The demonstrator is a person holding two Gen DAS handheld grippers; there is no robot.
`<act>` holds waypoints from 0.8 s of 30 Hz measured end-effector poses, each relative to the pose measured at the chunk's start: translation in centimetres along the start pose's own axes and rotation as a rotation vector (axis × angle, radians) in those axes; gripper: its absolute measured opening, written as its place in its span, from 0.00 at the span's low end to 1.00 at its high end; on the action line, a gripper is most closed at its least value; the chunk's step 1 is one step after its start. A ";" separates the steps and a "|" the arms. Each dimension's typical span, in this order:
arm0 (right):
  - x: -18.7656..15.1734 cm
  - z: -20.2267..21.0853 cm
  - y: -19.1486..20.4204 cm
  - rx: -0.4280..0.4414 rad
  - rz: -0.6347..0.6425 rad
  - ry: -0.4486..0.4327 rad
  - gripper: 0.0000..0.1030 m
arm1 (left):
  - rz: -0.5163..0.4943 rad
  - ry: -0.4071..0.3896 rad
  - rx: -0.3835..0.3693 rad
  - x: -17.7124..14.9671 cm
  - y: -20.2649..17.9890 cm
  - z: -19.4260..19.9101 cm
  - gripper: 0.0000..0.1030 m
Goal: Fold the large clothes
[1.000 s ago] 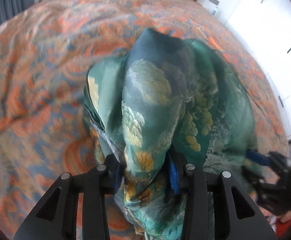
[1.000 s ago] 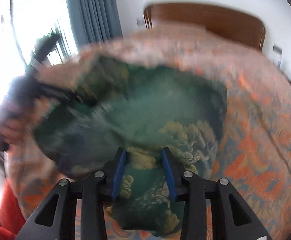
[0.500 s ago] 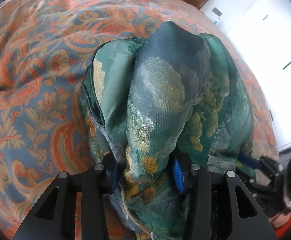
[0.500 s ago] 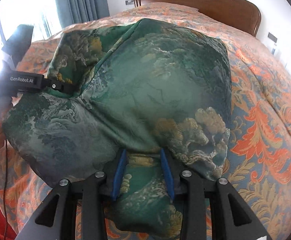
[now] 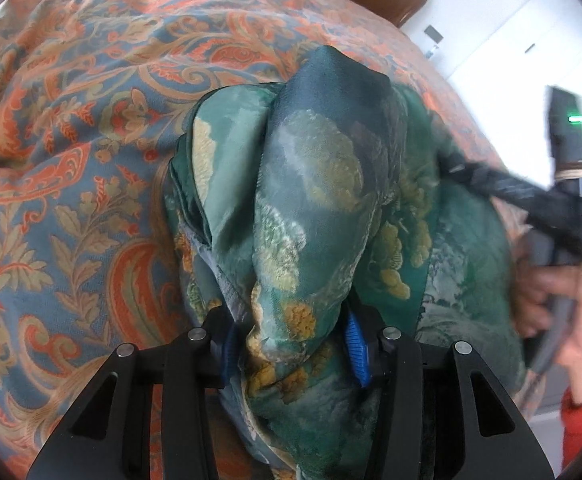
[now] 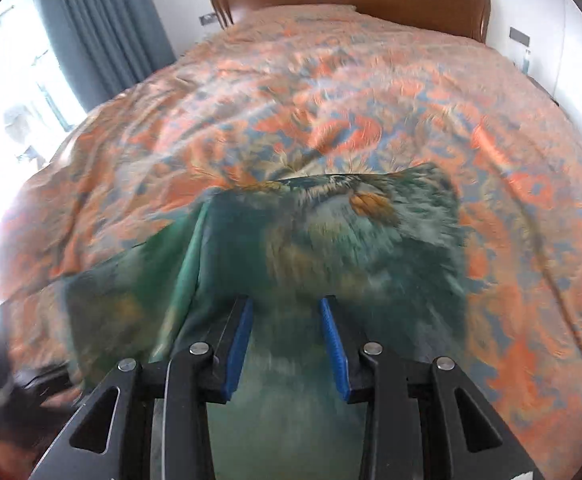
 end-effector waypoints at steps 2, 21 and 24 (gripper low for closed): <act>-1.1 -3.1 -0.4 -0.043 0.014 0.043 0.34 | 0.002 0.000 0.004 -0.1 0.2 -0.3 0.45; -16.3 10.8 4.6 0.024 0.186 -0.179 0.34 | -0.052 -0.042 0.092 -0.2 -0.4 0.6 0.47; -17.4 8.8 3.5 0.012 0.129 -0.156 0.34 | -0.078 -0.052 0.125 -0.2 -0.8 0.5 0.47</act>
Point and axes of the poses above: each gripper's, at about its wrist camera, not at the fingertips, and z roughly against the way its jaws point, y to its left, x to its top, the point moved 10 cm from there along -z, roughly the way its jaws point, and after that the axes turned 1 degree about -z, right-handed, at the moved point
